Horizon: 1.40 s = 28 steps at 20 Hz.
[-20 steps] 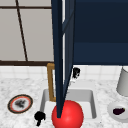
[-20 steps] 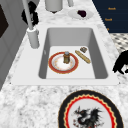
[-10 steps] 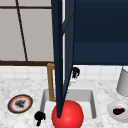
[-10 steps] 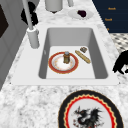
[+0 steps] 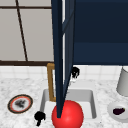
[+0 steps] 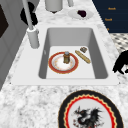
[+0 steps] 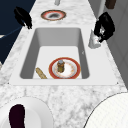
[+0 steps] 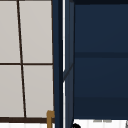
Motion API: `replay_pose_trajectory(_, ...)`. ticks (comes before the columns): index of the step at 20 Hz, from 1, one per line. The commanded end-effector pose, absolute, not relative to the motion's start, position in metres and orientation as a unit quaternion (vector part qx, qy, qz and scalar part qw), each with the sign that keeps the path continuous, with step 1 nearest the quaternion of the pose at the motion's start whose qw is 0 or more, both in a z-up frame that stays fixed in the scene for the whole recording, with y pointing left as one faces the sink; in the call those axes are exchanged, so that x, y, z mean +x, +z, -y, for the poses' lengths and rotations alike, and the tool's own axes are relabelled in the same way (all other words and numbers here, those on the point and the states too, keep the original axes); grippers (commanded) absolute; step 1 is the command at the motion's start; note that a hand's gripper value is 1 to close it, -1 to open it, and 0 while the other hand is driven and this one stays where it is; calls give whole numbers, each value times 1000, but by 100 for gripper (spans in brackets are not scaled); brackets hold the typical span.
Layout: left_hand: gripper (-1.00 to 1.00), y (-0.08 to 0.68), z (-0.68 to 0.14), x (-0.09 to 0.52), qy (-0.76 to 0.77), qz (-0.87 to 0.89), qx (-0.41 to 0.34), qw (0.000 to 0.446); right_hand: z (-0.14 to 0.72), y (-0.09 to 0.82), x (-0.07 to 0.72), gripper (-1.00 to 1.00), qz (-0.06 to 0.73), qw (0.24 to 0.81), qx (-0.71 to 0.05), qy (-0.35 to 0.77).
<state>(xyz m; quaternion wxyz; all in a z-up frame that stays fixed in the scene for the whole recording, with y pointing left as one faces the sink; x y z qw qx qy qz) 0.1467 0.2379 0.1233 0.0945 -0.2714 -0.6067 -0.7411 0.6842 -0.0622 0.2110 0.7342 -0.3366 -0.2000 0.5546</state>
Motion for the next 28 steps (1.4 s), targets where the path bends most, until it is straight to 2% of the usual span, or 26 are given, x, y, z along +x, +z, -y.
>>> replay_pose_trajectory(1,0,123,-238,147,-741,607,-271,95,44,223,697,-100,178,740,-320,565)
replay_pose_trajectory(9,0,123,-238,147,-741,607,-271,95,64,286,700,-100,202,735,-339,552)
replay_pose_trajectory(28,0,123,-238,147,-741,607,-271,95,150,283,638,-100,257,729,-310,554)
